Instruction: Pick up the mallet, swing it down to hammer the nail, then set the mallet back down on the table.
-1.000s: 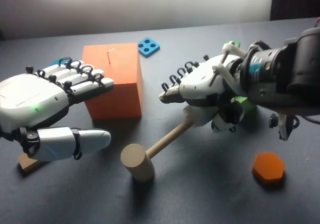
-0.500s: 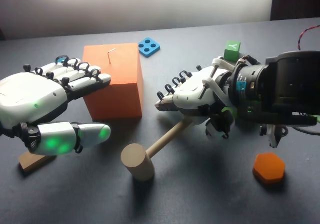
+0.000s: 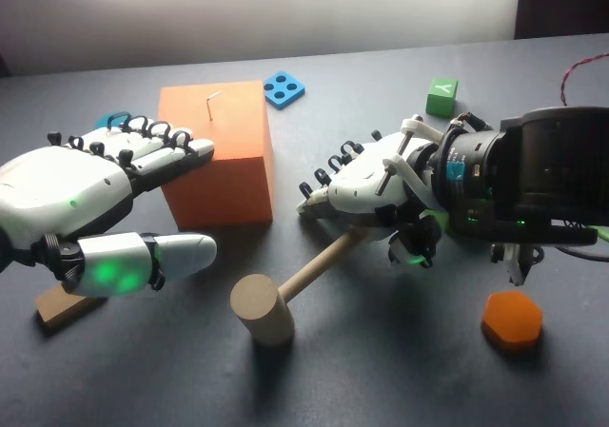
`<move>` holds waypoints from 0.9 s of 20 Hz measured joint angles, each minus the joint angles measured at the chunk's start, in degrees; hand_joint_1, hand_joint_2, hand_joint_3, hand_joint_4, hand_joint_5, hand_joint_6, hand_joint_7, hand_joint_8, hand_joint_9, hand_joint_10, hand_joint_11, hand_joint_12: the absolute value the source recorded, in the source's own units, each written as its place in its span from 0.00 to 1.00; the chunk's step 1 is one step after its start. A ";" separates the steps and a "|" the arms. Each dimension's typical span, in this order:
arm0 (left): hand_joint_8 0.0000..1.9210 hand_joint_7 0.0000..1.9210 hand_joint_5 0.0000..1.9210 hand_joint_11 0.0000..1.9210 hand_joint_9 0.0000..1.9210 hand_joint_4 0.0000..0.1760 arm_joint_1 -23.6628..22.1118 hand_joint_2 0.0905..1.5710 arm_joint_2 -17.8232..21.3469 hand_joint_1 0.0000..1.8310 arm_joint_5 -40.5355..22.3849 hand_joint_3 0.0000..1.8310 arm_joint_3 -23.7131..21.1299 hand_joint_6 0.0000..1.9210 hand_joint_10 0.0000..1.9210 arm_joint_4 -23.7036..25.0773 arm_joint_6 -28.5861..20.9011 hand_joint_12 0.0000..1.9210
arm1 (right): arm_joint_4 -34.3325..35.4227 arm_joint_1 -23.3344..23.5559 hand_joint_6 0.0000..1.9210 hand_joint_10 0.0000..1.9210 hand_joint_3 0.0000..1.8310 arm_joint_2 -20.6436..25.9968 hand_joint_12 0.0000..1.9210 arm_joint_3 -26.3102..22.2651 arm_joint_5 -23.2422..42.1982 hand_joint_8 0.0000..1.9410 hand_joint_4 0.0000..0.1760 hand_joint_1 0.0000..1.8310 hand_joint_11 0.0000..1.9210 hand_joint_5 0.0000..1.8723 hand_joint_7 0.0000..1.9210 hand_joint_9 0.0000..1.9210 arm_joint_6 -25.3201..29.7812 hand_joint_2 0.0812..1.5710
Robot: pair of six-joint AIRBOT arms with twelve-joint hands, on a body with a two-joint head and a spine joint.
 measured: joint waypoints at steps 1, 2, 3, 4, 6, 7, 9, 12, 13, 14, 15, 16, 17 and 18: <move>0.01 0.06 0.08 0.03 0.05 0.00 0.11 0.76 0.00 0.00 -0.15 0.00 0.02 0.00 0.01 0.02 -0.09 0.02 | 0.00 0.00 0.00 0.00 0.00 0.00 0.28 0.00 0.00 0.00 0.00 0.77 0.00 0.11 0.11 0.09 0.00 0.67; 0.01 0.06 0.08 0.03 0.05 0.00 0.11 0.76 0.00 0.00 -0.17 0.00 0.02 0.00 0.01 0.00 -0.15 0.02 | 0.00 0.00 0.00 0.00 0.00 0.00 0.28 0.00 0.00 0.00 0.00 0.77 0.00 0.11 0.11 0.09 0.00 0.67; 0.01 0.06 0.08 0.03 0.05 0.00 0.11 0.76 0.00 0.00 -0.22 0.00 0.02 0.01 0.01 0.00 -0.15 0.02 | 0.00 0.00 0.00 0.00 0.00 0.00 0.30 0.00 0.00 0.00 0.00 0.77 0.00 0.11 0.11 0.10 0.02 0.68; 0.00 0.07 0.09 0.04 0.06 0.00 0.11 0.77 0.00 0.00 -0.33 0.00 0.02 0.00 0.00 -0.11 -0.15 0.02 | 0.00 0.00 0.00 0.00 0.00 0.00 0.32 0.00 0.00 0.00 0.00 0.77 0.00 0.12 0.12 0.10 0.00 0.68; 0.00 0.07 0.09 0.05 0.06 0.00 0.31 0.76 0.00 0.00 -0.72 0.00 0.07 0.00 0.00 -0.15 -0.15 0.02 | 0.00 0.02 0.00 0.00 0.00 0.00 0.30 0.00 0.09 0.00 0.00 0.77 0.00 0.12 0.12 0.10 0.02 0.69; 0.00 0.07 0.08 0.04 0.06 0.00 0.48 0.77 0.00 0.00 -0.96 0.00 0.11 0.00 0.00 -0.13 -0.20 0.02 | -0.02 0.02 0.00 0.00 0.00 0.02 0.31 0.00 0.15 0.00 0.00 0.77 0.00 0.12 0.12 0.10 0.00 0.69; 0.00 0.08 0.10 0.05 0.07 0.00 0.57 0.77 0.00 0.00 -1.03 0.00 0.11 0.01 0.00 -0.11 -0.22 0.02 | -0.02 0.02 0.01 0.01 0.00 0.02 0.36 0.00 0.17 0.01 0.00 0.76 0.00 0.14 0.14 0.12 0.00 0.69; 0.00 0.07 0.09 0.04 0.05 0.00 0.63 0.77 0.00 0.00 -1.03 0.00 0.11 0.00 0.00 -0.11 -0.22 0.02 | -0.07 0.09 0.02 0.06 0.00 0.02 0.60 0.00 0.37 0.02 0.00 0.77 0.00 0.27 0.27 0.27 0.00 0.69; 0.00 0.06 0.09 0.04 0.05 0.00 0.70 0.77 0.00 0.00 -1.07 0.00 0.09 0.00 0.00 -0.09 -0.22 0.02 | -0.20 0.20 0.02 0.15 0.00 0.02 0.66 0.00 0.59 0.04 0.00 0.78 0.07 0.35 0.36 0.34 -0.02 0.68; 0.00 0.07 0.09 0.04 0.06 0.00 0.70 0.77 -0.04 0.00 -1.07 0.00 0.04 0.00 0.00 -0.07 -0.28 0.02 | -0.55 0.24 0.03 0.62 0.00 0.09 0.71 0.02 1.36 0.06 0.00 0.85 0.10 0.38 0.40 0.37 -0.02 0.71; 0.00 0.07 0.10 0.05 0.06 0.00 0.70 0.77 -0.13 0.00 -1.07 0.00 0.04 0.01 0.00 -0.13 -0.28 0.02 | -0.87 0.42 0.53 0.80 0.00 0.15 0.80 0.11 2.05 0.67 0.00 0.75 0.14 0.37 0.33 0.33 -0.09 0.78; 0.00 0.07 0.09 0.05 0.06 0.00 0.70 0.77 -0.31 0.00 -1.16 0.00 0.04 0.00 0.00 -0.17 -0.31 0.02 | -0.83 0.50 0.67 0.86 0.00 0.22 0.85 0.13 2.47 0.82 0.00 0.72 0.15 0.36 0.31 0.30 -0.09 0.81; 0.00 0.07 0.09 0.05 0.06 0.00 0.85 0.77 -0.28 0.00 -1.31 0.00 0.04 0.00 0.00 -0.15 -0.31 0.02 | -0.83 0.48 0.63 0.89 0.00 0.28 0.90 0.15 2.89 0.85 0.00 0.72 0.17 0.39 0.32 0.28 -0.07 0.81; 0.00 0.07 0.09 0.05 0.06 0.00 0.94 0.77 -0.28 0.00 -1.40 0.00 0.04 0.00 0.00 -0.17 -0.33 0.02 | -0.83 0.50 0.63 0.89 0.00 0.28 0.90 0.15 2.99 0.85 0.00 0.72 0.17 0.39 0.32 0.28 -0.07 0.81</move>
